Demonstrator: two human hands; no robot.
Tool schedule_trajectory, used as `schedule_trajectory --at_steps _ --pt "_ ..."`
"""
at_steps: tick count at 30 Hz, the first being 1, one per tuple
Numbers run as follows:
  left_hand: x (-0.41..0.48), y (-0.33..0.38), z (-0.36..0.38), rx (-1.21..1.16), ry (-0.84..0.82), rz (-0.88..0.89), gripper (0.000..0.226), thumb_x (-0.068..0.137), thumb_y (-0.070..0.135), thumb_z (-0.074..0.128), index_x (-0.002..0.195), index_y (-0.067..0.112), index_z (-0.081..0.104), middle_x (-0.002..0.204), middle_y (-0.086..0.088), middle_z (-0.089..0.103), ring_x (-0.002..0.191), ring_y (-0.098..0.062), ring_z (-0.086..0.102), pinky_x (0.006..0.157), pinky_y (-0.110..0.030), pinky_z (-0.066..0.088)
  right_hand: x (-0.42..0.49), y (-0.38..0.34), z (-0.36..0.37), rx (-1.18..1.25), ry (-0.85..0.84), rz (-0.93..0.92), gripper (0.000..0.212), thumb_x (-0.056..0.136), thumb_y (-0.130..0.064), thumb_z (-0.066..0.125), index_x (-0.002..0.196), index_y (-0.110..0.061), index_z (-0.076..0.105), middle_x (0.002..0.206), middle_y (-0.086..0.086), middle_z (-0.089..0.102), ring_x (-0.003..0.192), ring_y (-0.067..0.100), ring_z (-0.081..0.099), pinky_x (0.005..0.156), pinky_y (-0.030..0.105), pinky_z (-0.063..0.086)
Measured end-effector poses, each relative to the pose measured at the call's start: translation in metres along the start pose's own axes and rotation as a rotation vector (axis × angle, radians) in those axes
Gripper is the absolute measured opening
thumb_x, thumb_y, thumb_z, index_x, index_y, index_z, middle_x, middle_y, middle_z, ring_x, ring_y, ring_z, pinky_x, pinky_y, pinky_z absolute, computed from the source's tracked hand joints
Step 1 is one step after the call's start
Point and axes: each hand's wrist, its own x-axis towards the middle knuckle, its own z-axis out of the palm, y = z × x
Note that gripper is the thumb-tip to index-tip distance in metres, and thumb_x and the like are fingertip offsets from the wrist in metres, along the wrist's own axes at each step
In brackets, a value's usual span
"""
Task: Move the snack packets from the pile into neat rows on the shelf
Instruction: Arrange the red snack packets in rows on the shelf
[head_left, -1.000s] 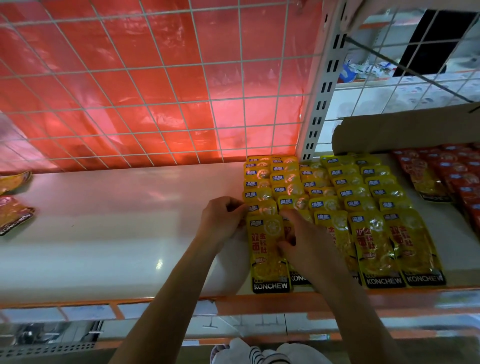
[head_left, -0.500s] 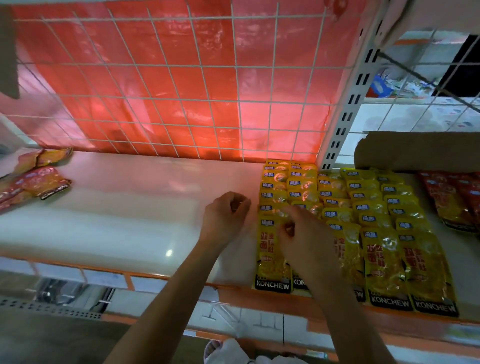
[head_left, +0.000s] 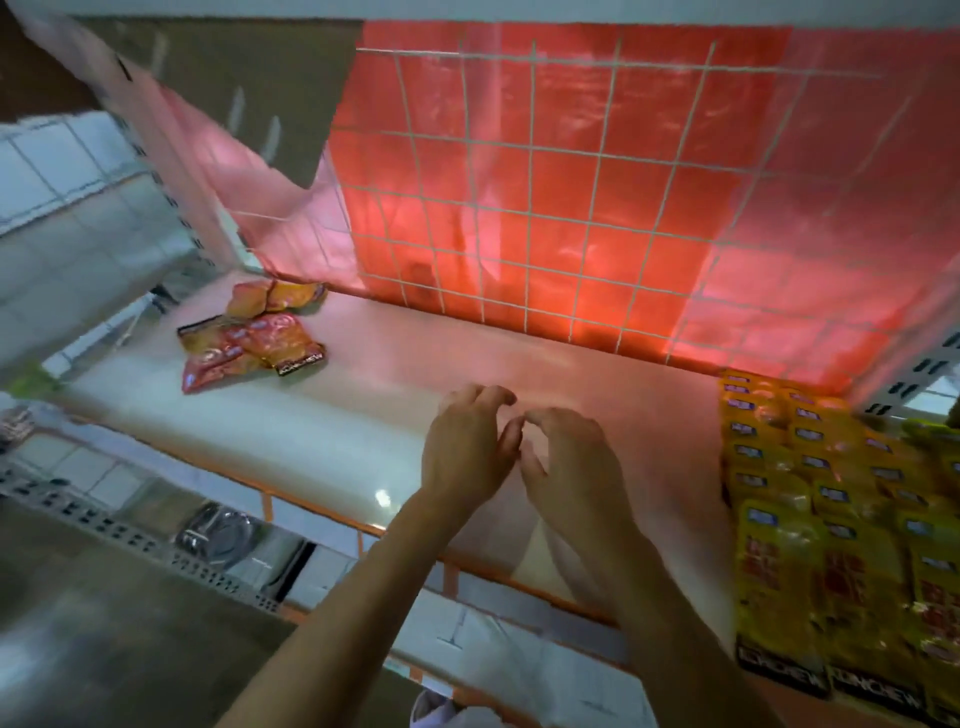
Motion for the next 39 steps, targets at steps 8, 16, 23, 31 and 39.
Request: schedule_trajectory --at_steps 8,16,23,31,39 --pt "0.016 -0.129 -0.053 0.122 0.074 -0.137 0.038 0.083 0.025 0.064 0.119 0.012 0.062 0.118 -0.013 0.058 0.110 -0.033 0.053 0.092 -0.039 0.044 0.047 -0.099 0.090 0.046 -0.058 -0.064 0.017 0.080 -0.010 0.061 0.094 -0.019 0.066 0.094 0.000 0.066 0.088 0.020 0.059 0.070 0.027 0.040" --pt "0.046 -0.222 -0.091 0.251 0.246 -0.388 0.027 0.090 0.024 0.055 0.107 0.003 0.058 0.119 -0.022 0.056 0.110 -0.039 0.052 0.096 -0.045 0.042 0.108 -0.166 0.144 0.038 -0.197 -0.153 0.048 0.085 -0.019 0.061 0.131 -0.010 0.049 0.131 0.007 0.053 0.122 0.026 0.046 0.098 0.031 0.035" --pt "0.077 -0.253 -0.119 0.186 0.184 -0.446 0.018 0.089 0.010 0.051 0.094 -0.003 0.061 0.097 -0.024 0.061 0.093 -0.038 0.056 0.079 -0.041 0.041 0.158 -0.206 0.189 0.017 -0.215 -0.165 0.059 0.083 -0.031 0.061 0.136 -0.014 0.042 0.132 0.008 0.052 0.119 0.028 0.046 0.095 0.036 0.038" --pt "0.073 -0.258 -0.113 0.056 0.238 -0.473 0.018 0.087 0.009 0.056 0.100 0.000 0.064 0.097 -0.020 0.065 0.090 -0.037 0.058 0.069 -0.034 0.035 0.161 -0.210 0.197 -0.343 -0.324 -0.206 0.048 0.085 -0.007 0.055 0.131 -0.003 0.040 0.126 0.018 0.051 0.115 0.033 0.045 0.088 0.039 0.041" --pt "0.068 -0.235 -0.111 -0.156 0.359 -0.526 0.014 0.092 0.014 0.055 0.099 0.003 0.060 0.096 -0.014 0.064 0.088 -0.030 0.060 0.072 -0.033 0.042 0.151 -0.193 0.152 0.083 -0.277 0.081 0.025 0.088 -0.010 0.049 0.113 -0.014 0.051 0.098 0.013 0.062 0.088 0.034 0.058 0.067 0.028 0.038"
